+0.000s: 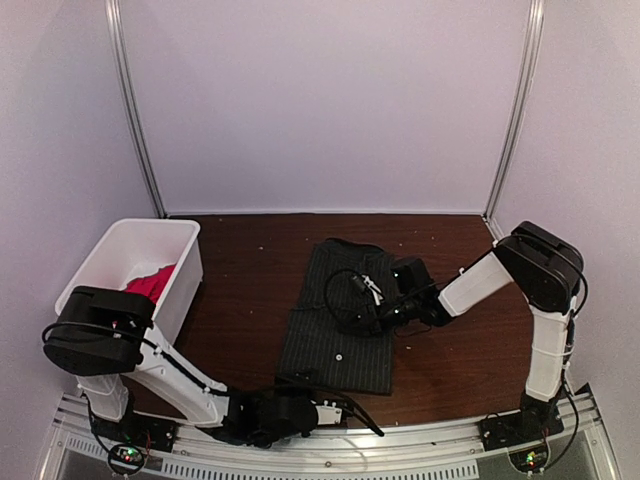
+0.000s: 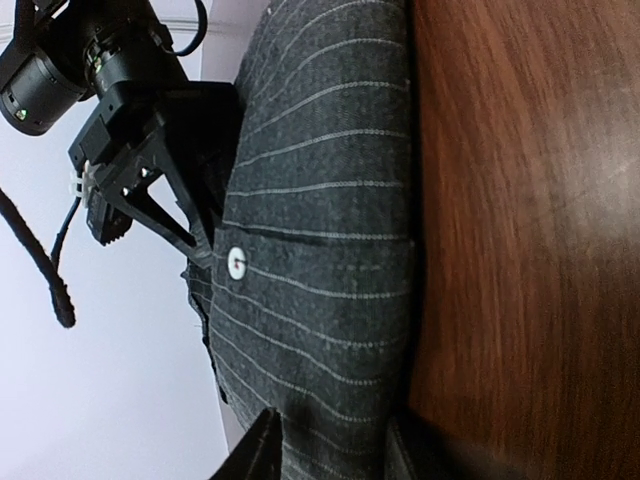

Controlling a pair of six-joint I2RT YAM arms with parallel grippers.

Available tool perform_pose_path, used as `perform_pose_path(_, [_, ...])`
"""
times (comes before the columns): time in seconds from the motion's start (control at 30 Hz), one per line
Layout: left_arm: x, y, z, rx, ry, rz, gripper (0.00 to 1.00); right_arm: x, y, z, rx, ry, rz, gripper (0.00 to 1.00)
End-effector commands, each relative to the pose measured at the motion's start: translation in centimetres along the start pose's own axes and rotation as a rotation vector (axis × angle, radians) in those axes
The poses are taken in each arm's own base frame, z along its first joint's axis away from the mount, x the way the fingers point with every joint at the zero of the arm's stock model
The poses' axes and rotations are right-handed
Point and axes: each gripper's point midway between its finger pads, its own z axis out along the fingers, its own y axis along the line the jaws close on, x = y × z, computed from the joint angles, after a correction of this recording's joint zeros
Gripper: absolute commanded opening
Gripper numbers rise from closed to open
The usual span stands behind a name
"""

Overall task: Fold and stack the mixed laundry pile
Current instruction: Pick up the 2/3-rectangle-folded shirt from the corner of the board, then fold the 2/3-rectangle-folded shirt at the corner of the board.

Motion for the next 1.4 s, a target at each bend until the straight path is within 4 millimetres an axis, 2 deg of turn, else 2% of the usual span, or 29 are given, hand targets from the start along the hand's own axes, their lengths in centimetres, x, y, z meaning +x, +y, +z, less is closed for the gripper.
perform_pose_path(0.0, [-0.8,1.2,0.7,-0.062,-0.022,0.007,0.32,7.6,-2.1,1.1,0.076,0.189,0.169,0.35])
perform_pose_path(0.1, [-1.1,2.0,0.6,-0.083,-0.017,0.009,0.23,8.0,-1.8,1.3,0.067,0.188,0.176,0.35])
perform_pose_path(0.17, [-1.3,2.3,0.3,-0.069,-0.013,0.009,0.13,8.0,-1.5,1.1,0.062,0.186,0.179,0.35])
perform_pose_path(0.23, [-2.2,2.0,-0.8,-0.004,-0.039,0.011,0.02,7.4,-0.7,0.8,0.056,0.181,0.163,0.35])
perform_pose_path(0.27, [-2.8,1.7,-1.6,0.032,-0.063,0.016,0.00,6.8,-0.2,0.5,0.058,0.178,0.148,0.36])
perform_pose_path(0.33, [-3.2,1.0,-2.9,0.111,-0.078,0.022,0.00,4.9,1.1,-0.2,0.055,0.162,0.109,0.39])
perform_pose_path(0.43, [-3.4,0.2,-4.6,0.257,-0.079,-0.006,0.00,1.1,3.2,-1.6,0.041,0.104,0.046,0.44])
perform_pose_path(0.5, [-3.0,-0.4,-5.6,0.338,-0.065,-0.008,0.00,-1.6,4.0,-2.4,0.039,0.059,0.013,0.45])
perform_pose_path(0.57, [-3.1,-0.5,-6.4,0.391,-0.061,-0.032,0.00,-2.9,4.0,-2.5,0.045,0.052,-0.004,0.45])
perform_pose_path(0.67, [-3.7,-0.4,-7.5,0.476,-0.057,-0.055,0.00,-4.5,3.3,-2.3,0.058,0.046,-0.023,0.44])
perform_pose_path(0.8, [-5.5,1.1,-9.4,0.563,-0.090,-0.111,0.00,-7.2,1.8,-2.9,0.107,0.001,-0.049,0.45])
perform_pose_path(0.87, [-6.3,2.1,-10.3,0.594,-0.106,-0.131,0.00,-8.9,0.3,-3.9,0.145,-0.035,-0.042,0.47])
perform_pose_path(1.0, [-7.1,3.5,-11.0,0.652,-0.102,-0.146,0.00,-10.5,-3.8,-5.8,0.296,-0.059,-0.019,0.47])
perform_pose_path(1.07, [-7.3,4.1,-10.9,0.672,-0.104,-0.152,0.00,-10.4,-6.2,-6.6,0.392,-0.061,0.000,0.51])
perform_pose_path(1.17, [-7.4,5.3,-10.4,0.692,-0.113,-0.180,0.00,-10.2,-8.2,-6.8,0.459,-0.050,0.012,0.52])
perform_pose_path(1.23, [-7.2,6.6,-9.9,0.691,-0.120,-0.208,0.00,-9.7,-8.6,-5.9,0.434,-0.024,0.019,0.51])
perform_pose_path(1.37, [-6.5,9.4,-7.8,0.643,-0.103,-0.230,0.00,-7.8,-8.5,-3.9,0.361,0.041,0.022,0.39])
